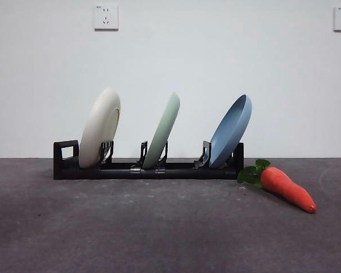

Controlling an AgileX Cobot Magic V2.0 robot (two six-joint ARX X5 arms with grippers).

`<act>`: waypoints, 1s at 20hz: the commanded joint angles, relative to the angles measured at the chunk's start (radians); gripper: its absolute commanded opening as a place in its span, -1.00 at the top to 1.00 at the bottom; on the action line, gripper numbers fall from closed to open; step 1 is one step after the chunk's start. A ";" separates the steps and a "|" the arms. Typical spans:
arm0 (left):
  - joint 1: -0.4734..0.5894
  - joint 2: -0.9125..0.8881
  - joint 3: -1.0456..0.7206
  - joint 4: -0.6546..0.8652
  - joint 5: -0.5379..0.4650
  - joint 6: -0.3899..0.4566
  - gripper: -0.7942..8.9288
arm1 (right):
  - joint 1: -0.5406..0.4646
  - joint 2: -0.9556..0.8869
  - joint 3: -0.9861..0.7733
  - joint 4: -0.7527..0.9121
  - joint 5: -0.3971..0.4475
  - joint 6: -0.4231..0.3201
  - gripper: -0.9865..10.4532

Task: Take the green plate from the plate rack,put the plate on the table,take the carrot from the table,put the carrot in the plate

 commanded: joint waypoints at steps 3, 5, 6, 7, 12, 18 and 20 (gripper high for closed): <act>0.002 0.011 0.006 0.040 0.000 -0.019 -0.30 | 0.002 0.000 0.005 0.005 0.003 -0.009 -0.33; 0.002 0.038 0.016 0.061 0.004 -0.036 -0.30 | 0.002 0.000 0.005 0.005 0.003 -0.009 -0.33; 0.002 0.058 0.026 0.077 0.006 -0.036 -0.30 | 0.002 0.000 0.005 0.006 0.003 -0.009 -0.33; 0.001 0.079 0.038 0.095 0.006 -0.037 -0.30 | 0.002 0.000 0.005 0.006 0.003 -0.009 -0.33; -0.055 0.242 0.148 0.201 -0.002 -0.036 -0.30 | 0.002 0.029 0.005 0.007 0.003 -0.009 -0.33; -0.250 0.536 0.302 0.368 -0.169 -0.036 -0.30 | 0.002 0.080 0.005 0.018 0.003 -0.010 -0.33; -0.326 0.642 0.344 0.454 -0.272 -0.053 -0.30 | 0.002 0.092 0.005 0.024 0.003 -0.010 -0.33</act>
